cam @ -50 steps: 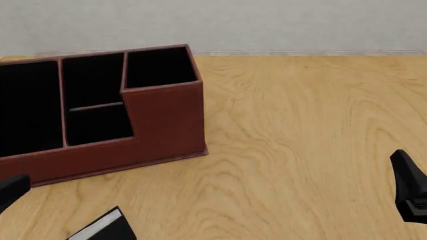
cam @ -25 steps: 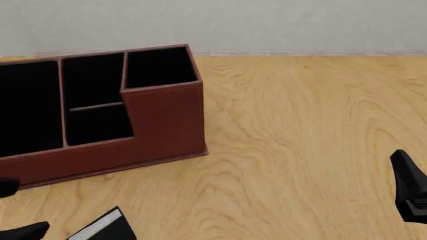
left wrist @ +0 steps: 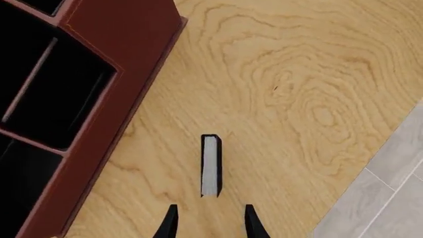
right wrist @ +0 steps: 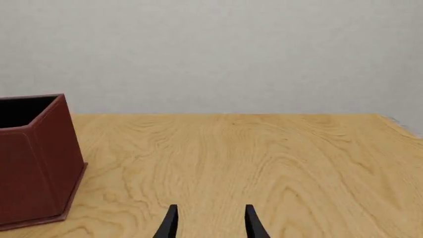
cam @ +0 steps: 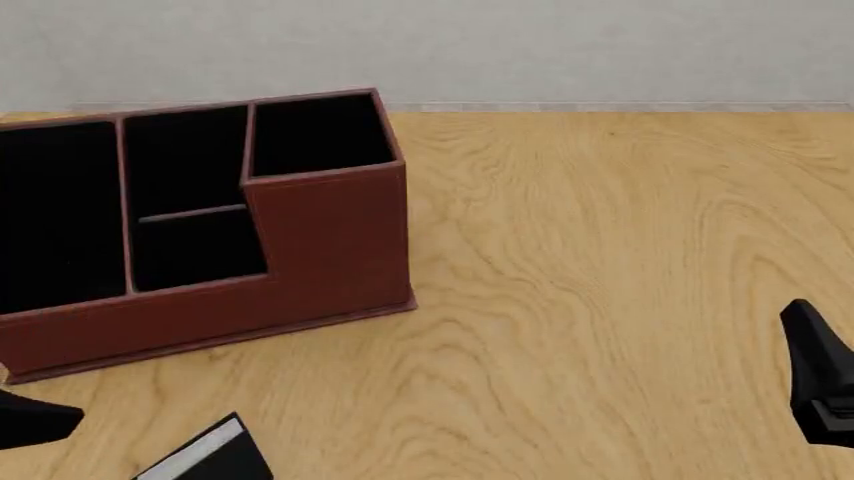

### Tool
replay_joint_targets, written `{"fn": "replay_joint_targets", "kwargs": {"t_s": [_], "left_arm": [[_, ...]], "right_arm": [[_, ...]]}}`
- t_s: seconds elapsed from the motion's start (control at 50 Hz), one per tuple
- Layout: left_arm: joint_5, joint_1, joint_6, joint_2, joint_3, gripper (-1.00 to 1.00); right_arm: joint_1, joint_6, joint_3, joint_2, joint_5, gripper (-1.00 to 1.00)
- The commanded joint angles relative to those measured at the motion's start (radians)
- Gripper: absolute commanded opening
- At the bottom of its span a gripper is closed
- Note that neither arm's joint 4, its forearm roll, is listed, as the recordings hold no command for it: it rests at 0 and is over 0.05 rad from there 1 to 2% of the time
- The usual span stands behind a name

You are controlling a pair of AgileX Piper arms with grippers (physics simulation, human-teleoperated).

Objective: Pick up the book and place it in the left compartment of the caddy.

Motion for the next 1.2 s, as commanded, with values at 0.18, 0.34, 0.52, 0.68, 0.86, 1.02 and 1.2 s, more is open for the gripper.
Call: {"fn": "replay_joint_targets", "kwargs": {"t_s": [0.18,0.34,0.52,0.68,0.86,1.02,1.2], "left_arm": [[-0.098,-0.024,-0.045,0.037,0.113,1.00],[-0.168,-0.006,-0.050,0.068,0.168,1.00],[-0.236,-0.013,-0.069,0.119,0.204,1.00],[-0.302,-0.007,-0.076,0.166,0.242,1.00],[-0.368,0.008,-0.078,0.222,0.270,1.00],[-0.435,-0.001,-0.094,0.272,0.297,1.00],[-0.483,-0.005,-0.111,0.308,0.319,1.00]], "right_arm": [[0.000,0.000,0.004,-0.004,0.000,1.00],[0.000,0.000,0.004,-0.004,0.000,1.00],[0.000,0.000,0.004,-0.004,0.000,1.00],[0.000,0.000,0.004,-0.004,0.000,1.00],[0.000,0.000,0.004,-0.004,0.000,1.00],[0.000,0.000,0.004,-0.004,0.000,1.00],[0.000,0.000,0.004,-0.004,0.000,1.00]]}}
